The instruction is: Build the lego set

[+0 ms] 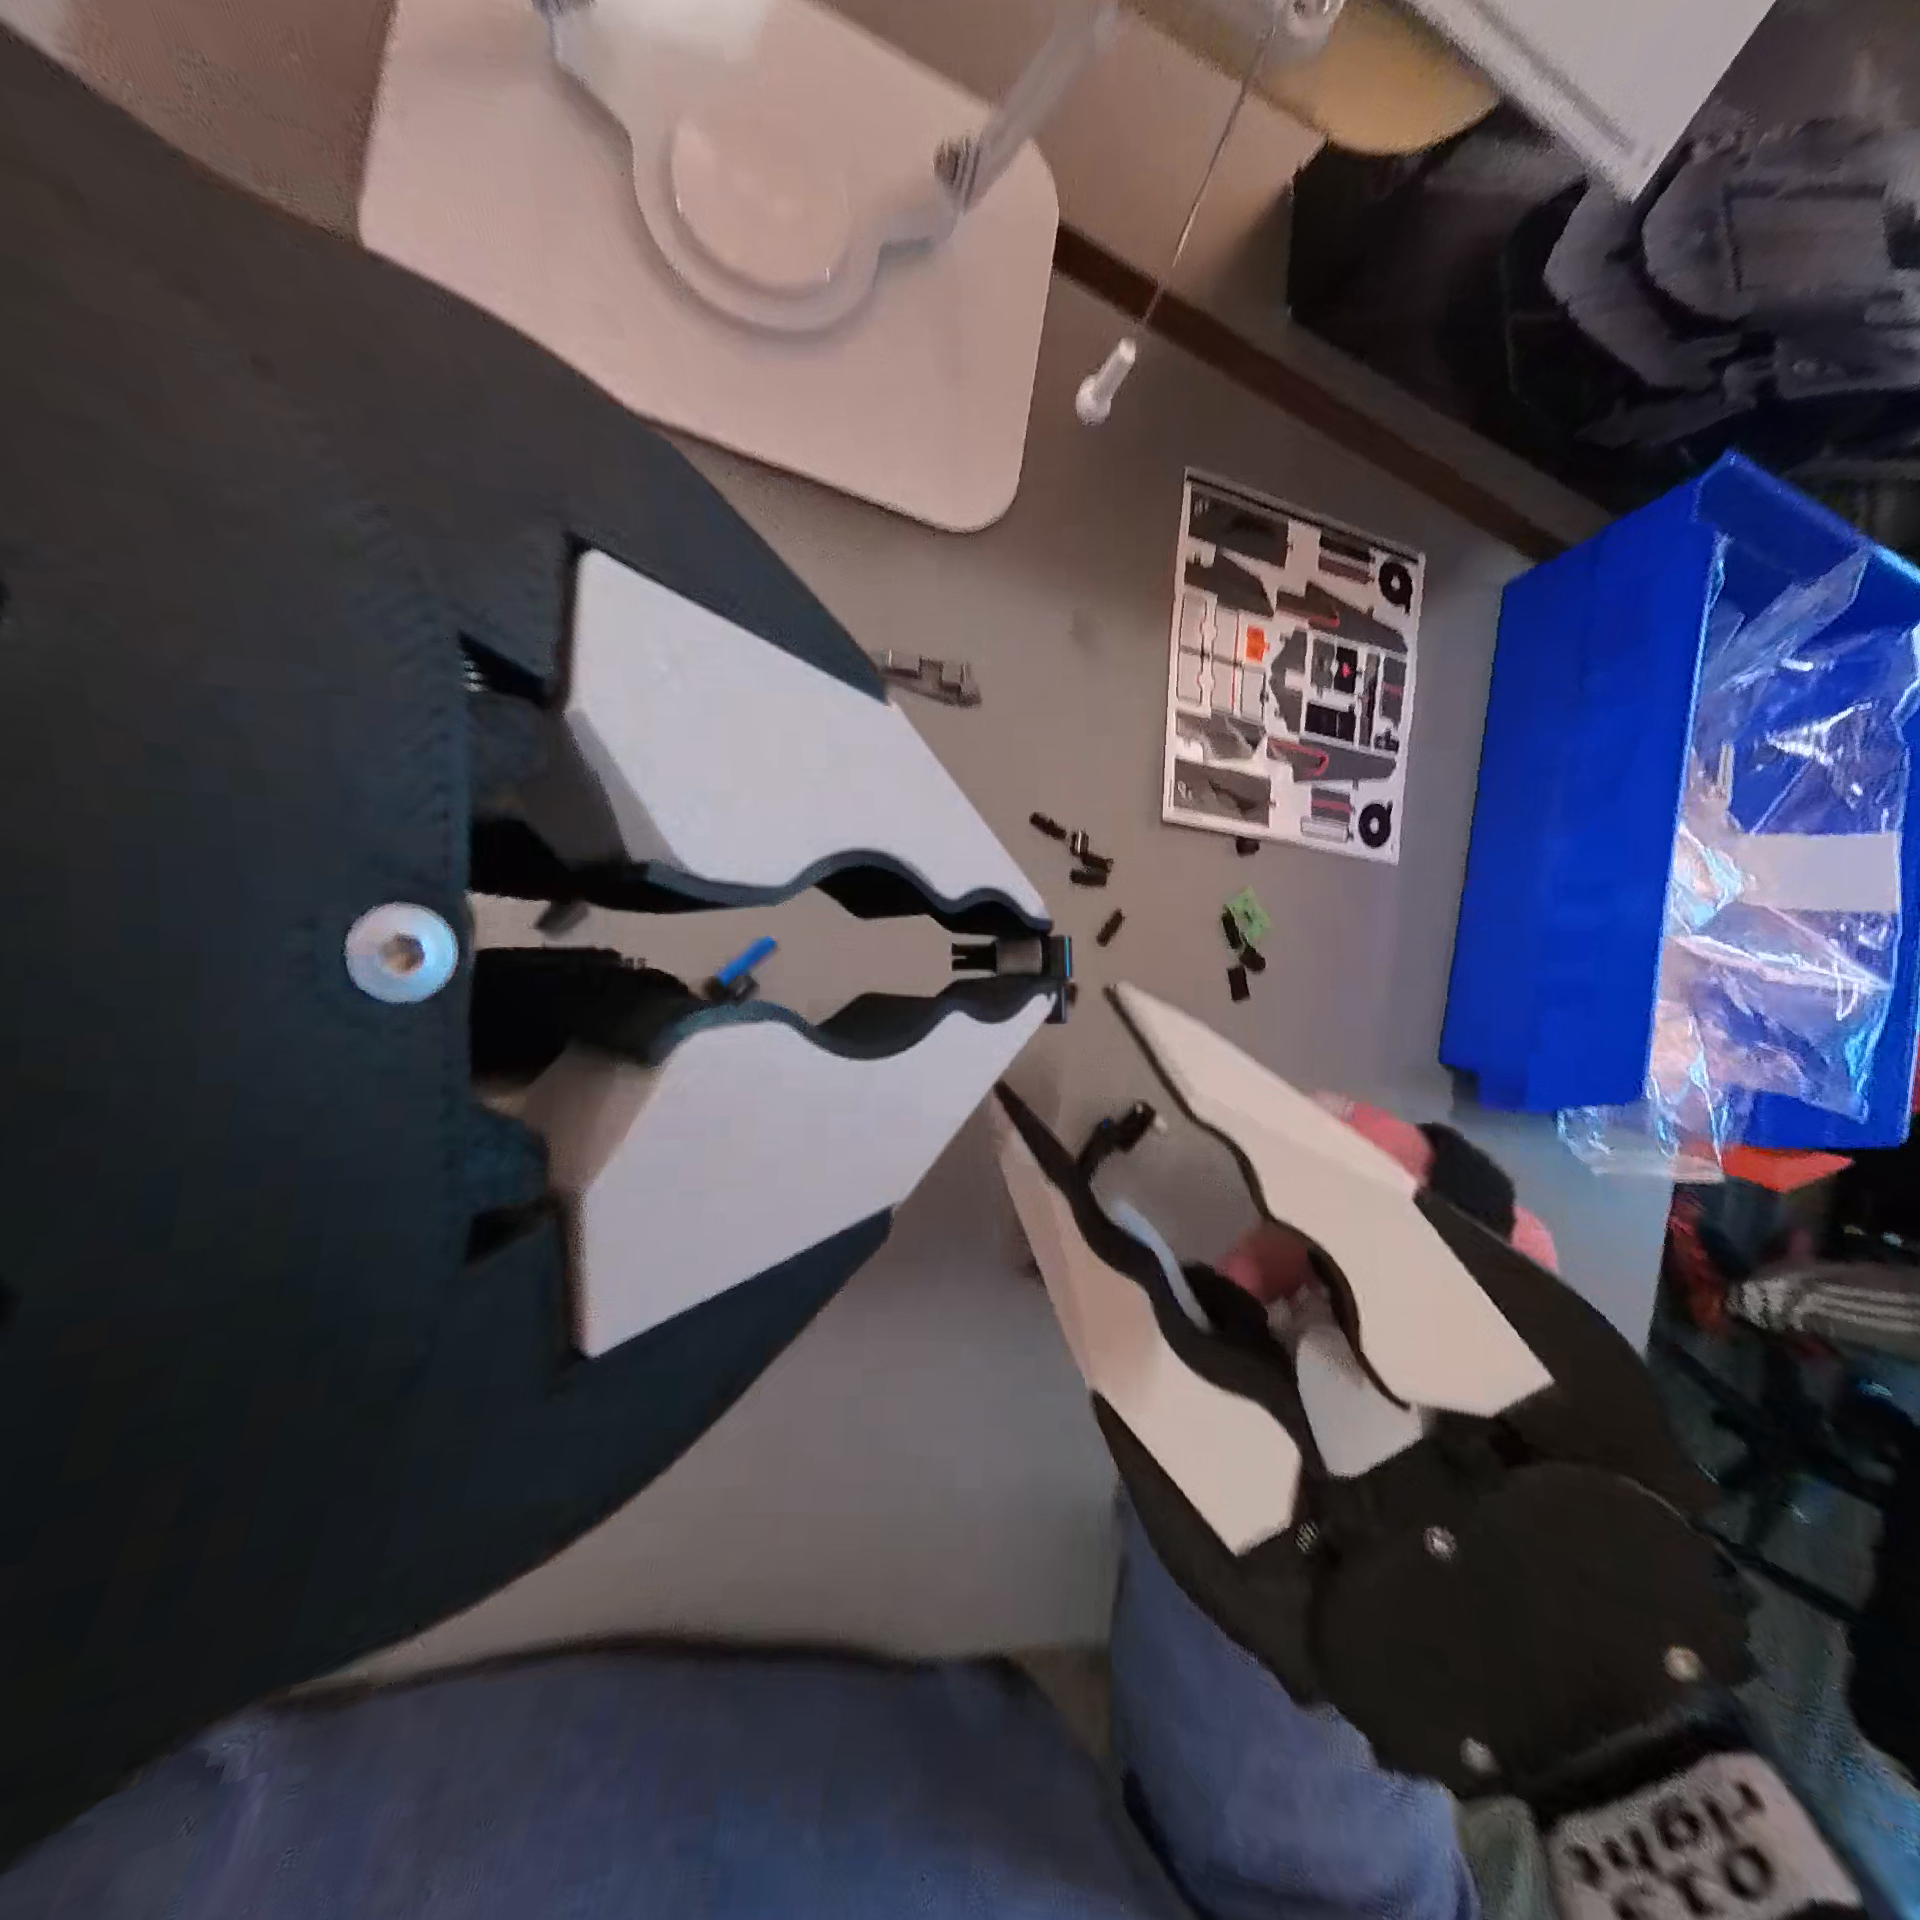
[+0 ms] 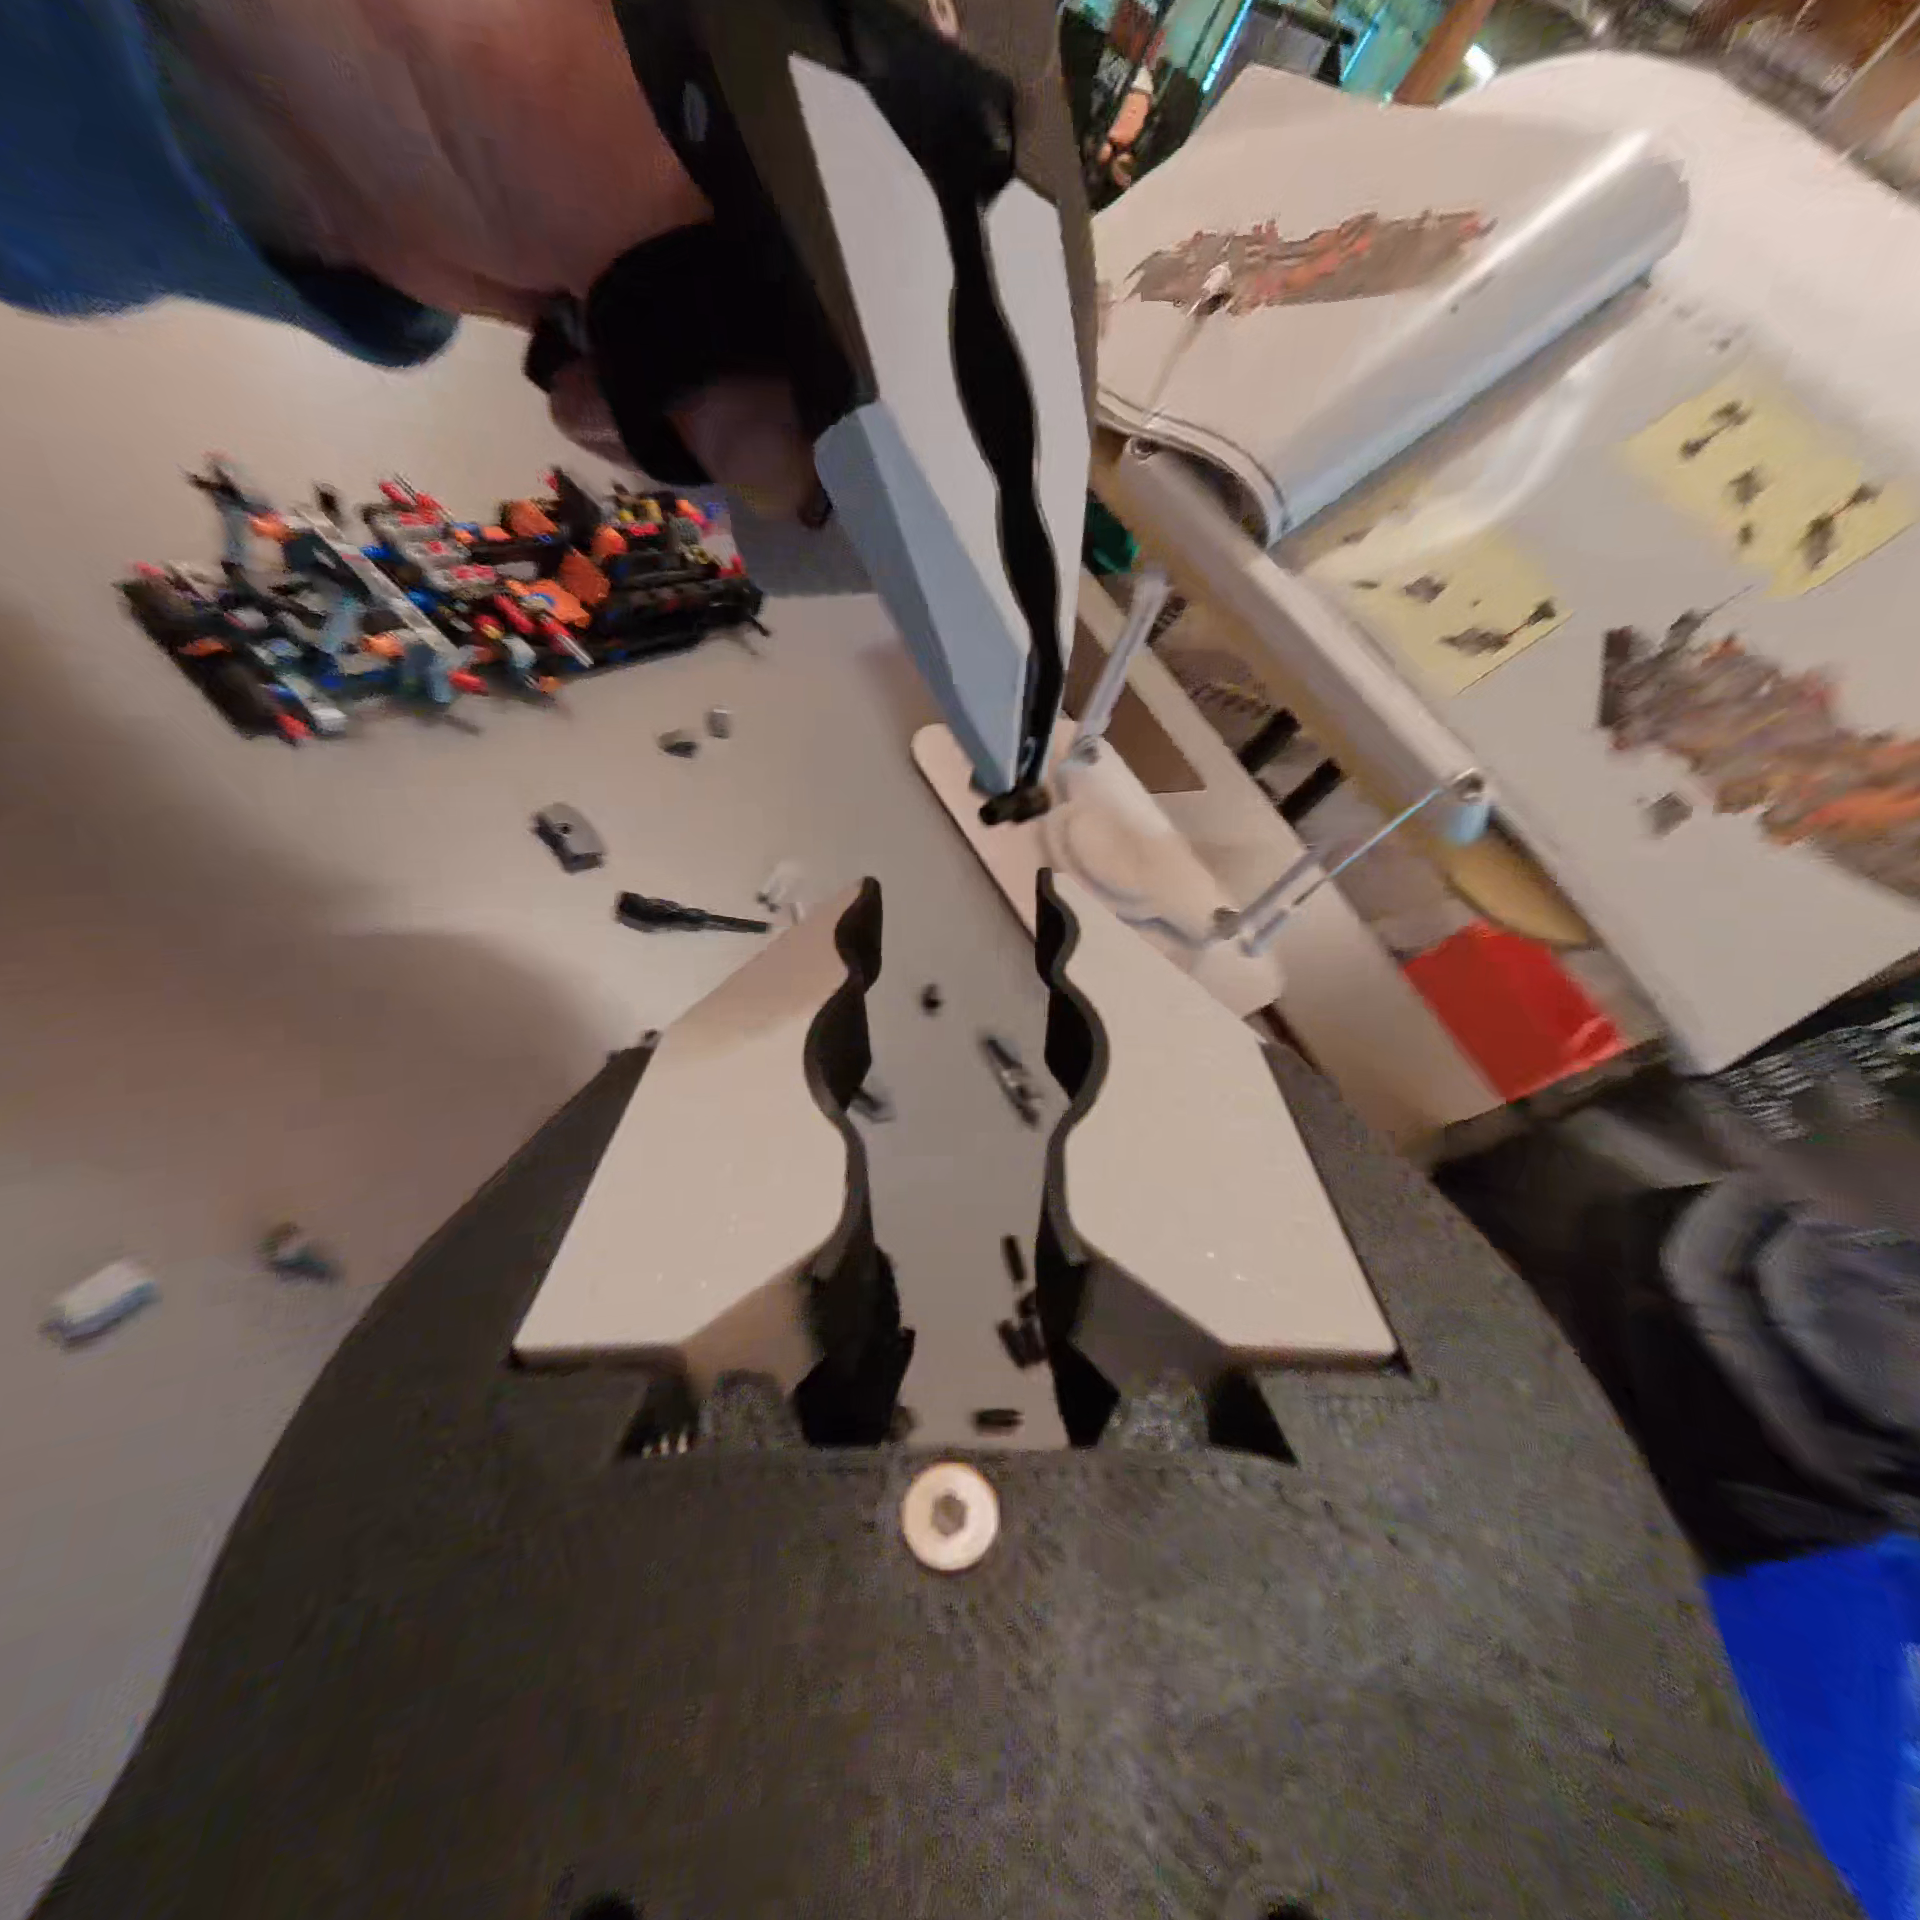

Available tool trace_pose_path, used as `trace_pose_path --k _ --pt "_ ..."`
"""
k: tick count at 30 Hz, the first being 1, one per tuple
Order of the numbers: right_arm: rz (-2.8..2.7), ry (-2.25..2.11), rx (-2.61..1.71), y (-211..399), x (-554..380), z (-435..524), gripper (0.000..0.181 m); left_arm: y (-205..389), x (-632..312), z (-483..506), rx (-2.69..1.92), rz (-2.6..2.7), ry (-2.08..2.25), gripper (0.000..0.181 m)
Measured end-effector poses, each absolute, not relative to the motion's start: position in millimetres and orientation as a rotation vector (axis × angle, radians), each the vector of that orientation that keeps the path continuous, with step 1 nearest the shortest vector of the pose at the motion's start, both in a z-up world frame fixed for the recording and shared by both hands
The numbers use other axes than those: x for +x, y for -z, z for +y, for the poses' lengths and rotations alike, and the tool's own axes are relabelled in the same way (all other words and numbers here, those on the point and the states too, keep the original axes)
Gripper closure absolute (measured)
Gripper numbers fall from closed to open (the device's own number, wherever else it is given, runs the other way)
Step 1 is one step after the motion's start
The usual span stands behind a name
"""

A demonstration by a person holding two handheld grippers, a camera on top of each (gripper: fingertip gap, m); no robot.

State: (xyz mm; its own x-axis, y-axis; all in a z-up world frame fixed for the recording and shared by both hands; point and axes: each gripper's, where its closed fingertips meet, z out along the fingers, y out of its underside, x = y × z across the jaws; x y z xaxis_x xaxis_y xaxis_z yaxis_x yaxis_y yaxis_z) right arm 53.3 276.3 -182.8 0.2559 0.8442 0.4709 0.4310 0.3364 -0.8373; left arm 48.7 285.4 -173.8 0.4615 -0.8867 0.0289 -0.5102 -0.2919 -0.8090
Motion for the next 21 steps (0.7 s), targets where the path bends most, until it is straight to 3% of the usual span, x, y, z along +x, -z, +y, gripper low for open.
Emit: trace_pose_path --k 5,10,21 --pt "-1.410 -0.154 -1.123 180 49 286 0.156 173 62 280 -2.017 1.119 0.831 0.176" --pt "-1.434 -0.023 -1.055 180 51 288 0.172 176 66 279 -2.072 1.078 0.987 0.176" --pt "-1.308 -0.349 -1.205 167 65 297 0.177 145 64 289 -1.953 0.950 1.117 0.164"
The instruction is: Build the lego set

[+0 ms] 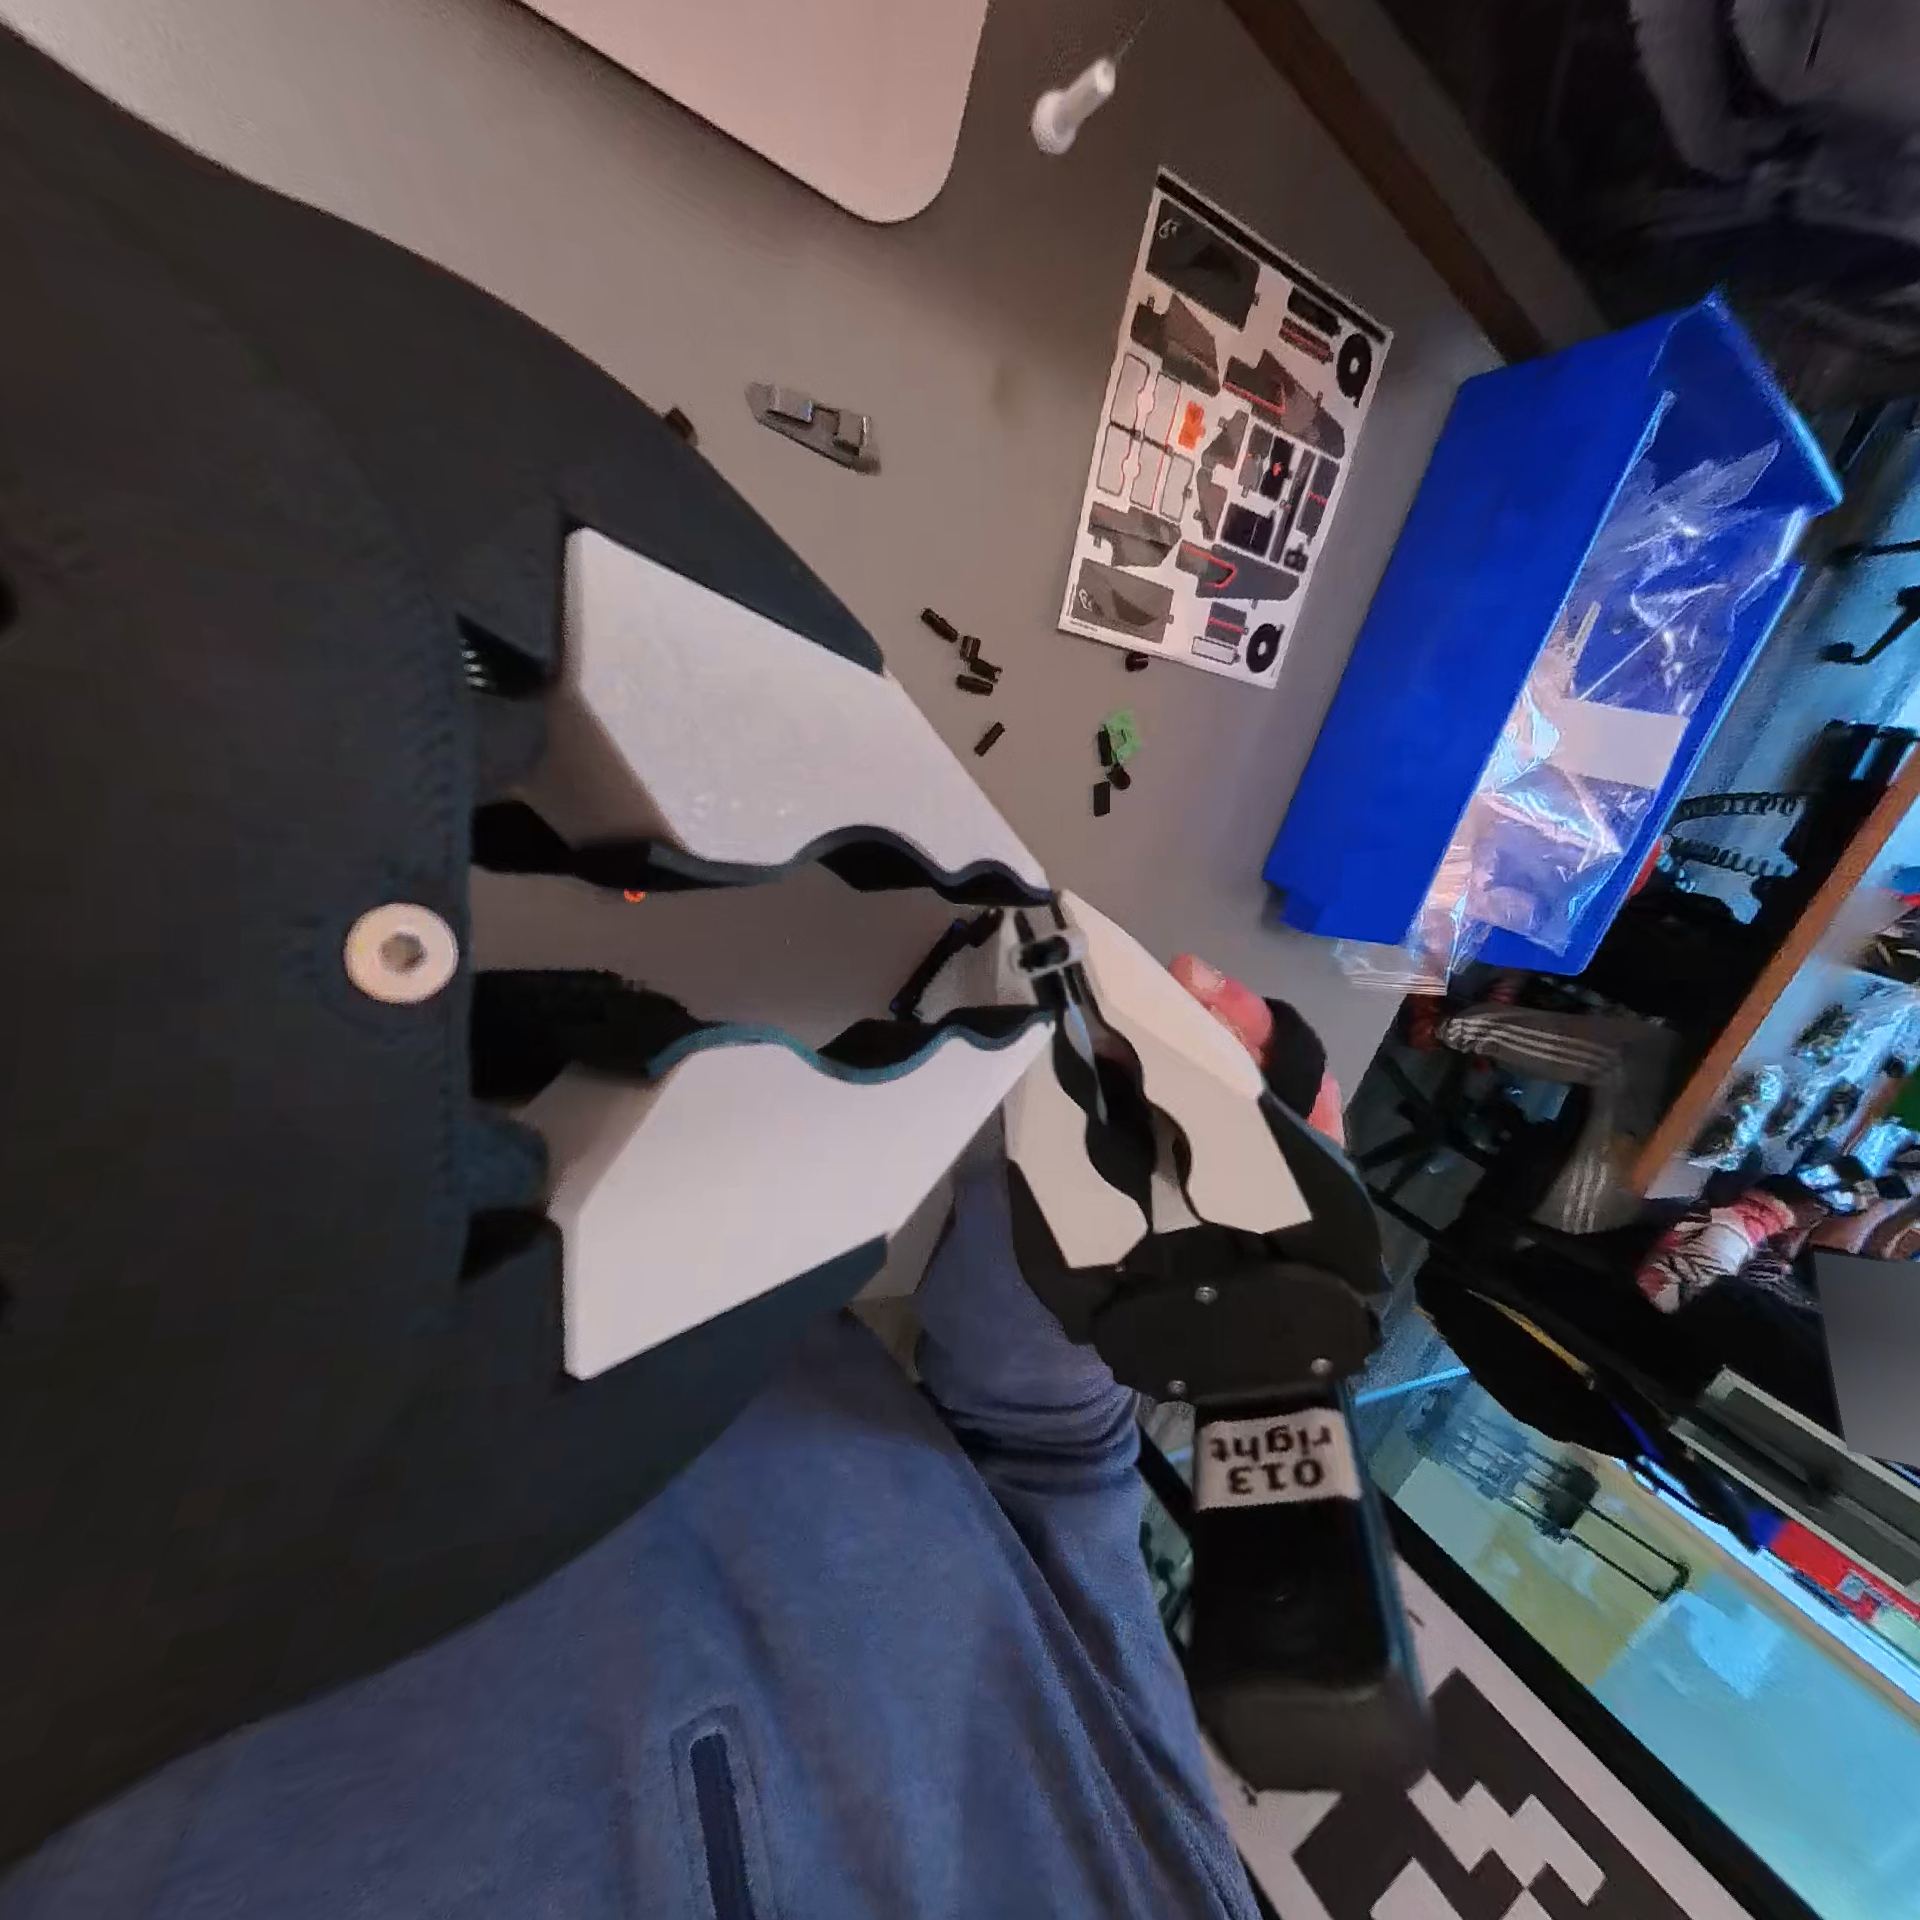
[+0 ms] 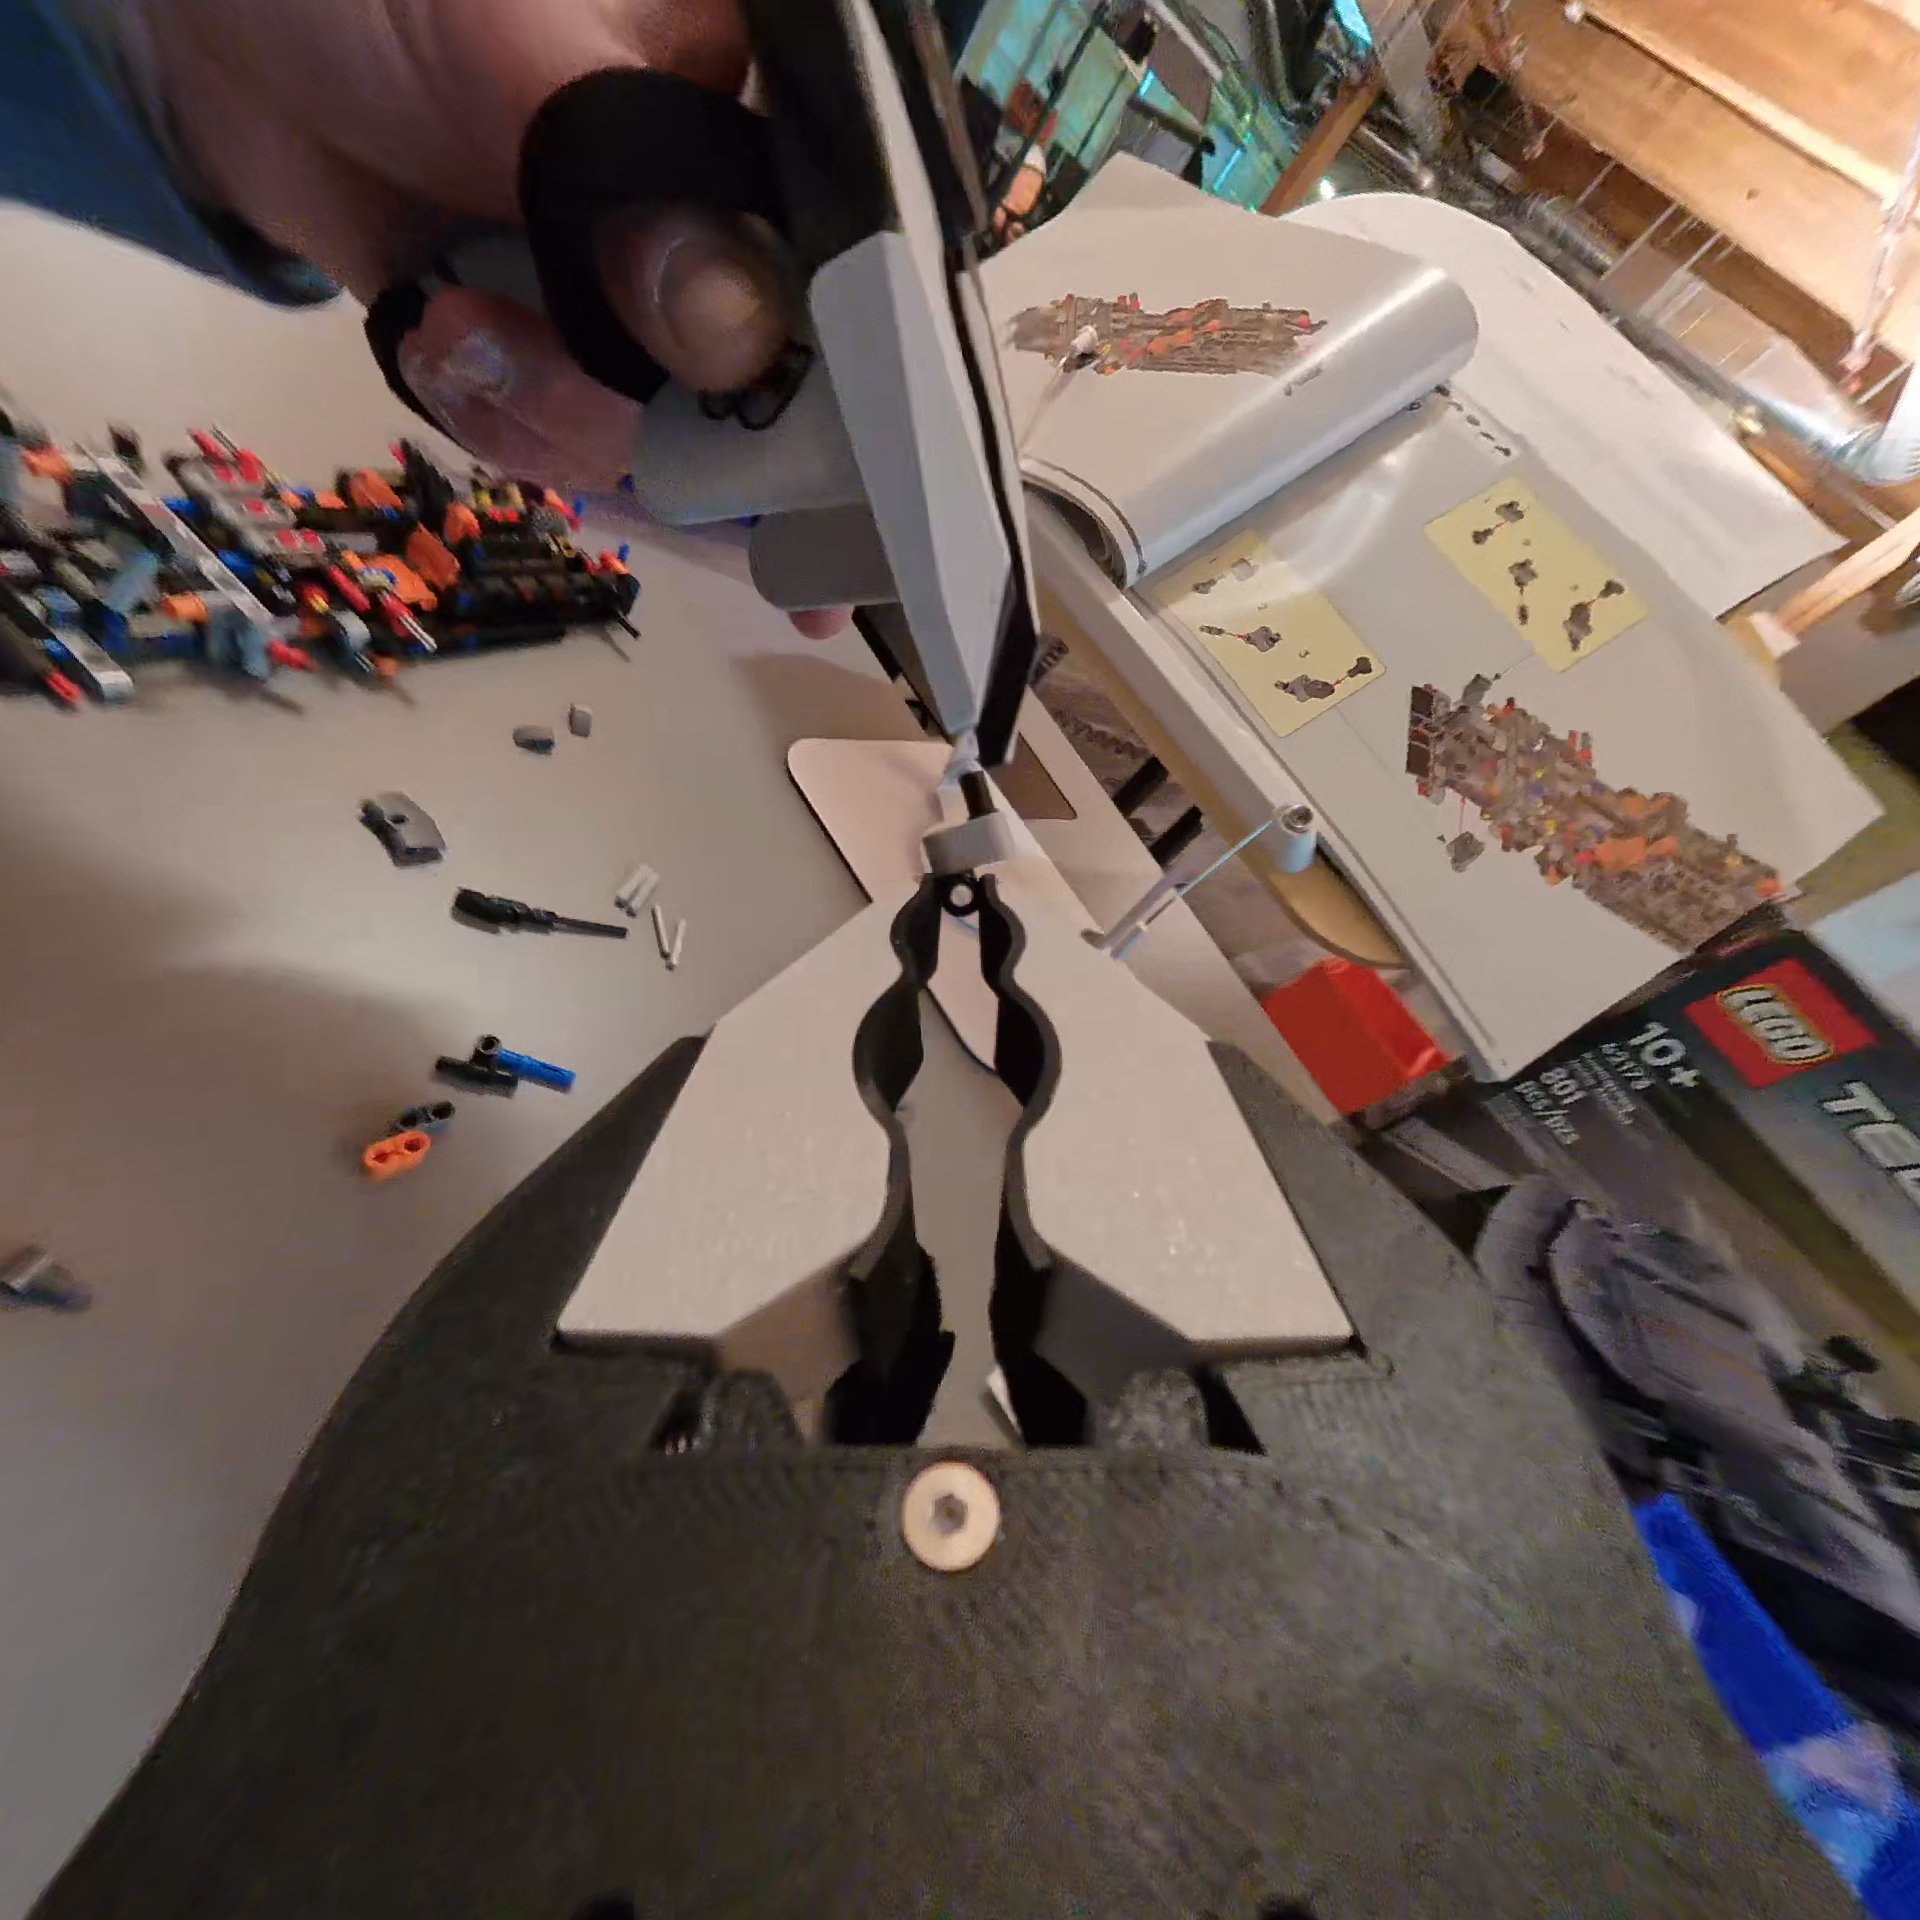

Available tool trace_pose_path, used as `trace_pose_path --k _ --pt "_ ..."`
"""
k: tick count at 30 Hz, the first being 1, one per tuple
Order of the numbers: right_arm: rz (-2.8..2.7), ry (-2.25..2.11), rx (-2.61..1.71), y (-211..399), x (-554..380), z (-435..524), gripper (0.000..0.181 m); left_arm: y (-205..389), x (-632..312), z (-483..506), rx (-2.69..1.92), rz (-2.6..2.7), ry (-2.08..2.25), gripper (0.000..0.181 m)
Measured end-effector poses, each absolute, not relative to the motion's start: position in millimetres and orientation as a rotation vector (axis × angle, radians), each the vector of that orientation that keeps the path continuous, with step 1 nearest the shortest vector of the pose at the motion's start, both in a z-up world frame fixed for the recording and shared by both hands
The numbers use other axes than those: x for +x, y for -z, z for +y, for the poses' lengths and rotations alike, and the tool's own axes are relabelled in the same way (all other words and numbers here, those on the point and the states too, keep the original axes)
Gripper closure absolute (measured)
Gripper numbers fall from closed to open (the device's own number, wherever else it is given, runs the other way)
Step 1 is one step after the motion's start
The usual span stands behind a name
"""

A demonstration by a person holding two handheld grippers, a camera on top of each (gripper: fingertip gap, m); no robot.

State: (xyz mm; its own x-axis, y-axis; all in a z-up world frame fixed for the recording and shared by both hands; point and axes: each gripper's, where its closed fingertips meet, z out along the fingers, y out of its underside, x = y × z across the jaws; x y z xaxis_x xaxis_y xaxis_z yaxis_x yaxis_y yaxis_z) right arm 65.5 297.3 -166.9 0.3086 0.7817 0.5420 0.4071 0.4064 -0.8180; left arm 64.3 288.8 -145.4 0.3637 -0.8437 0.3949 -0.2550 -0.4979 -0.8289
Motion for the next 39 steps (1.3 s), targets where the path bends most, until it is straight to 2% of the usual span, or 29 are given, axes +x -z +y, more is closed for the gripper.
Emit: trace_pose_path --k 9,31,39 --pt "-1.281 -0.521 -1.227 162 66 295 0.177 146 60 286 -1.818 1.077 0.821 0.169" --pt "-1.314 -0.557 -1.219 160 62 291 0.177 144 69 285 -1.749 1.057 0.865 0.178" --pt "-1.258 -0.818 -1.284 150 58 289 0.177 134 63 287 -1.710 1.015 0.867 0.179"
